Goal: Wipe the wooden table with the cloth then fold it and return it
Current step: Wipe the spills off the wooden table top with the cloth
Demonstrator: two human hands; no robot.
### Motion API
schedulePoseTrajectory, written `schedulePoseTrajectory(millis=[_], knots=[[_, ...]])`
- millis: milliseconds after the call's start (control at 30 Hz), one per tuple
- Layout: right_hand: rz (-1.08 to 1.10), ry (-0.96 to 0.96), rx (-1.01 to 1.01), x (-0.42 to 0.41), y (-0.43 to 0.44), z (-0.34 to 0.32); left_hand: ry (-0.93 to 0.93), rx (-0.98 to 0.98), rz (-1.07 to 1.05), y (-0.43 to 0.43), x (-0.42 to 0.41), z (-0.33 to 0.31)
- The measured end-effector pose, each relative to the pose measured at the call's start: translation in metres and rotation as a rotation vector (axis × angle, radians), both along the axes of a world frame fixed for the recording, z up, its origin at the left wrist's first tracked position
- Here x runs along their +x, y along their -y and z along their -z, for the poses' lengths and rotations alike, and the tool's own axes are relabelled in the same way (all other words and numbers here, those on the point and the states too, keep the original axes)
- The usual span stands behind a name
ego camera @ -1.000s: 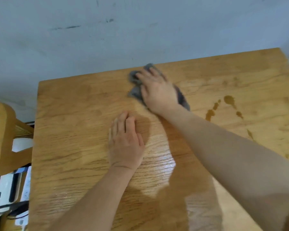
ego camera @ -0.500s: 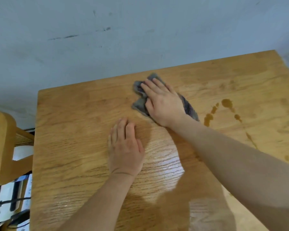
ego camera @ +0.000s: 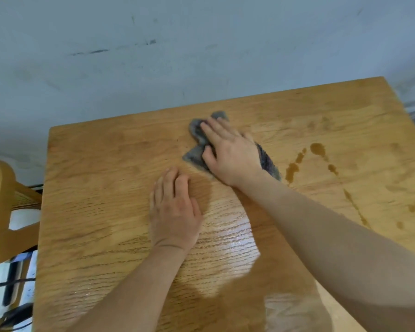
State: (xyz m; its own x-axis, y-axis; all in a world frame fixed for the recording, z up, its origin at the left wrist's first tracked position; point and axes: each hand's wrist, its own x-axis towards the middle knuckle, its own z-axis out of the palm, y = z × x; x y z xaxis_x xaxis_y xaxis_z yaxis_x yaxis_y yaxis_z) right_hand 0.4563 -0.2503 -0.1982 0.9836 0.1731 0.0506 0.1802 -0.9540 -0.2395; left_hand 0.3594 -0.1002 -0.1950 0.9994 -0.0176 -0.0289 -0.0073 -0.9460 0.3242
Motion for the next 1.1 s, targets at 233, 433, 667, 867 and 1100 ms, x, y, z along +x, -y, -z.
schedulePoseTrajectory(millis=[233,433,667,867,1100], knots=[[0.35,-0.033,0.007,0.036,-0.003,0.004,0.019,0.01,-0.004,0.001,-0.002,0.002],[0.224,-0.049,0.064,-0.087,-0.024,0.0,0.046,-0.022,-0.005,-0.001,0.0,0.002],[0.118,-0.057,0.028,-0.154,-0.013,-0.002,0.052,-0.029,-0.007,0.0,0.001,0.0],[0.25,-0.108,0.033,-0.072,-0.025,-0.001,0.042,-0.009,0.006,0.0,0.001,0.001],[0.209,-0.055,0.048,-0.164,-0.009,-0.002,0.053,-0.003,0.001,0.0,0.001,0.003]])
